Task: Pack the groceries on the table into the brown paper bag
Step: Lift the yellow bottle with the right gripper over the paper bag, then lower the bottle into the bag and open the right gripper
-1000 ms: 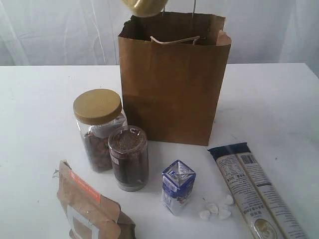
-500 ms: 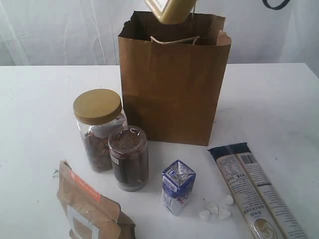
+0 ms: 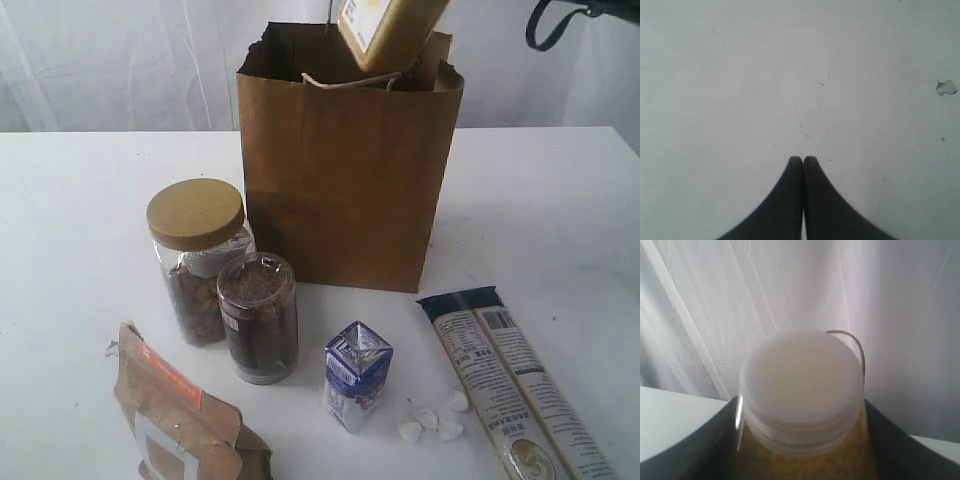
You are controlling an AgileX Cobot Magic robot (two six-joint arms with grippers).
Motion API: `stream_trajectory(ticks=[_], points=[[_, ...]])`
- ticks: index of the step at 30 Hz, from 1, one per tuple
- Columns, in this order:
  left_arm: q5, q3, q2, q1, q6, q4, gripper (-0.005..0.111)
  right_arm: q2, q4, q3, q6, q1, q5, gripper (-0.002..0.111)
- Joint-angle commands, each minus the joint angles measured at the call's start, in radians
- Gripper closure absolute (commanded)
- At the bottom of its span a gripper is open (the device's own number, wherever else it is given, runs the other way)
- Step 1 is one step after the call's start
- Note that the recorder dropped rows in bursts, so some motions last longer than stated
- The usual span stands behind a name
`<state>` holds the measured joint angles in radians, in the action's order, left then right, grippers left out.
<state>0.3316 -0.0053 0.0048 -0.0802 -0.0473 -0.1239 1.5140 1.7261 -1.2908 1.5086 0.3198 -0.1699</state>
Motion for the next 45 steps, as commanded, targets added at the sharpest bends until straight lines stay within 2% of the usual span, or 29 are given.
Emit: stream_trajectory(ticks=[1,10,15,17,36,39,45], points=[[0.036,0.005,-0.005,0.004,0.0,0.002,0.107,0.031,0.018,-0.01,0.012,0.001,0.0,0.078],[0.036,0.005,-0.005,0.004,0.0,0.002,0.107,0.112,0.018,-0.01,0.012,0.001,0.007,0.078],[0.036,0.005,-0.005,0.004,0.0,0.002,0.107,0.135,0.018,-0.01,0.012,0.001,0.011,0.062],[0.036,0.005,-0.005,0.004,0.0,0.002,0.107,0.139,0.018,-0.01,0.012,0.001,0.013,0.06],[0.036,0.005,-0.005,0.004,0.0,0.002,0.107,0.141,0.018,-0.01,0.006,0.001,-0.001,0.059],[0.036,0.005,-0.005,0.004,0.0,0.002,0.107,0.141,0.018,-0.01,0.006,0.001,-0.009,0.053],[0.036,0.005,-0.005,0.004,0.0,0.002,0.107,0.141,0.018,-0.01,0.006,0.001,-0.011,0.03]])
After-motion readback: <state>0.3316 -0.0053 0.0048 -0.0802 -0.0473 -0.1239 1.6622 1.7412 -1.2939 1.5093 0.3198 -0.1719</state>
